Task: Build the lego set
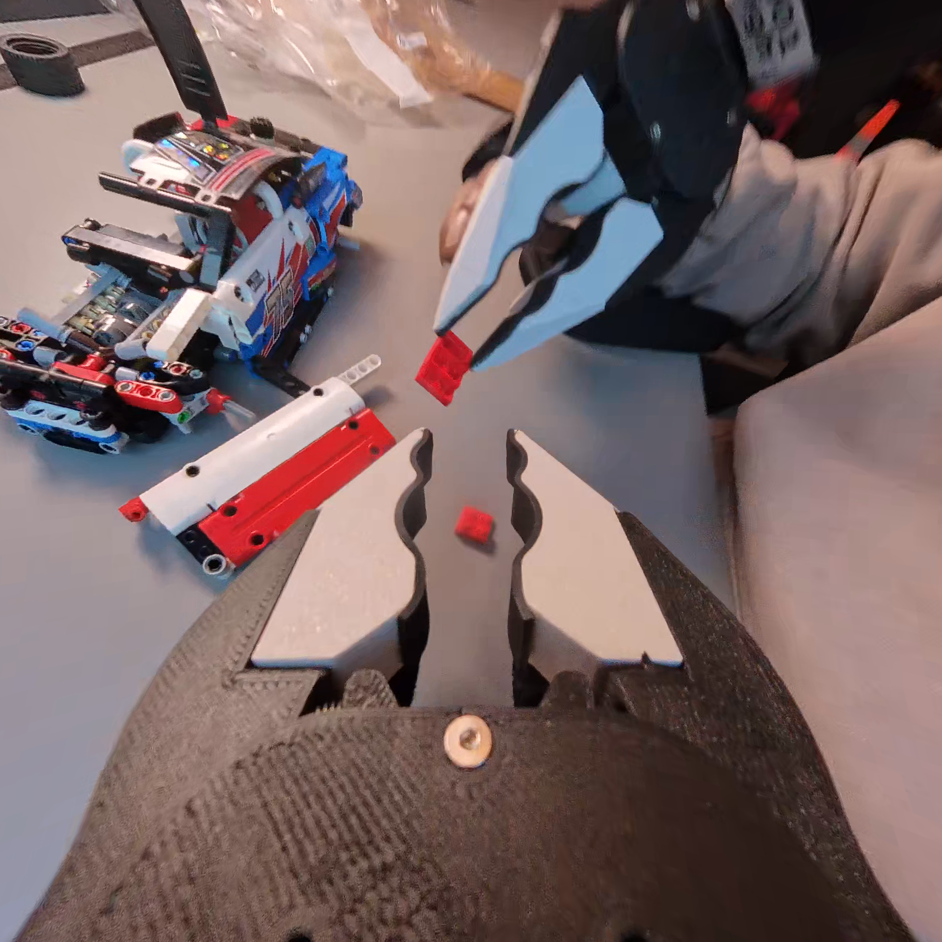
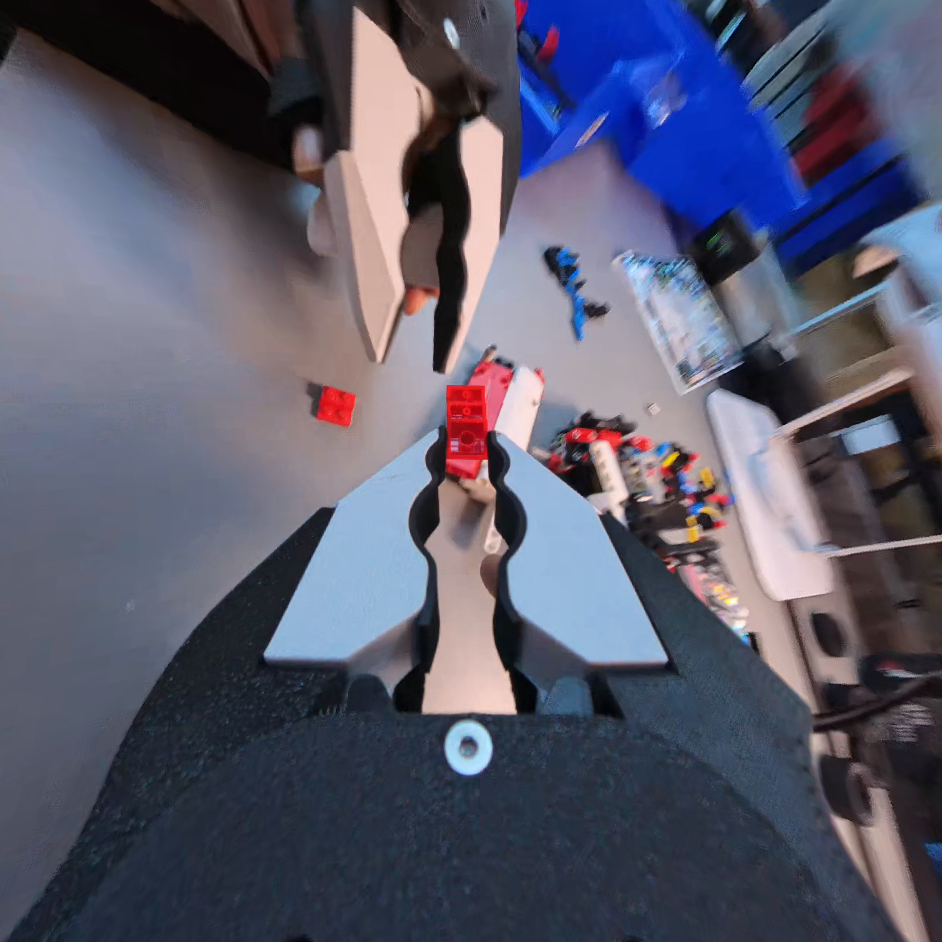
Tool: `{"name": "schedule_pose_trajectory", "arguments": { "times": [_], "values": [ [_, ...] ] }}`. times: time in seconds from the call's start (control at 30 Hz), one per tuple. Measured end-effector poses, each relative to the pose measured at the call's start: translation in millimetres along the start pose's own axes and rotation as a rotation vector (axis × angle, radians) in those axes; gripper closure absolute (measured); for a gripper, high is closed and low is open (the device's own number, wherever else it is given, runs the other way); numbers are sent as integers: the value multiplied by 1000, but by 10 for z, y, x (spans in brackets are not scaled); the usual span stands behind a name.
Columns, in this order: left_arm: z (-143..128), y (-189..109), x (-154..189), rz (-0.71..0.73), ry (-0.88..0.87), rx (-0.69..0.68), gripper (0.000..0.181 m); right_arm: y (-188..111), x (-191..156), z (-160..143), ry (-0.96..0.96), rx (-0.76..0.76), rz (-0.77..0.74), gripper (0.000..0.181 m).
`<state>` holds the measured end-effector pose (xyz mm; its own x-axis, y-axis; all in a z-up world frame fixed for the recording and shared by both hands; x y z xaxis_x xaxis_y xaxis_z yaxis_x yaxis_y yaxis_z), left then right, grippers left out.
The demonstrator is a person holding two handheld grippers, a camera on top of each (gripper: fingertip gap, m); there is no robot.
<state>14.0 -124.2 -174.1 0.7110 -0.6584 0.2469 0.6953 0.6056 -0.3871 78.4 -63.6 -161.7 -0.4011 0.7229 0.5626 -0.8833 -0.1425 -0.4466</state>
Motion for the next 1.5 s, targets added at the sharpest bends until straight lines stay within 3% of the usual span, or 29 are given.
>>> {"name": "schedule_pose_trajectory", "arguments": {
  "times": [0.1,0.2,0.37,0.43,0.47,0.57,0.7,0.9,1.03,1.13,1.3,1.5],
  "values": [
    [138,-58,-35,-73,-149,120,153,-36,-83,145,-178,37,-108,169],
    [177,-104,15,-168,-208,167,165,-47,-136,213,-259,70,-160,170],
    [189,-147,98,-154,-59,143,178,-94,-171,319,-320,135,-196,169],
    [226,-181,124,-80,117,143,181,-118,-157,340,-243,173,-179,176],
    [237,-197,148,-30,243,138,181,-134,-142,348,-160,198,-145,170],
    [239,-203,255,83,543,127,181,-150,-150,313,212,233,116,149],
    [122,-117,323,168,846,39,181,-134,-200,269,457,251,344,150],
    [34,-51,429,173,1053,1,180,-10,-342,162,638,212,557,167],
    [-15,-40,405,159,1041,-22,180,17,-370,139,638,184,555,168],
    [-88,-14,294,103,821,-55,177,89,-377,73,579,103,466,168],
    [-218,47,212,-21,491,-147,151,196,-424,21,442,-35,343,168],
    [-325,84,107,-32,381,-228,161,247,-435,50,348,-63,268,168]
  ]
}}
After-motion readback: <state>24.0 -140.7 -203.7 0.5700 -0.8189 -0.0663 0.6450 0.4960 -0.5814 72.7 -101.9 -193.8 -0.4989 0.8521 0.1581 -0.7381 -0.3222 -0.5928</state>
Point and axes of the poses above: each gripper's, where its closed fingertips meet, y out along the fingers, z out of its top, x = y × z across the jaws, the point moved 4 cm from there along -y, back along the fingers, and after that the axes turned 4 degrees about -z, right-handed, at the moved point
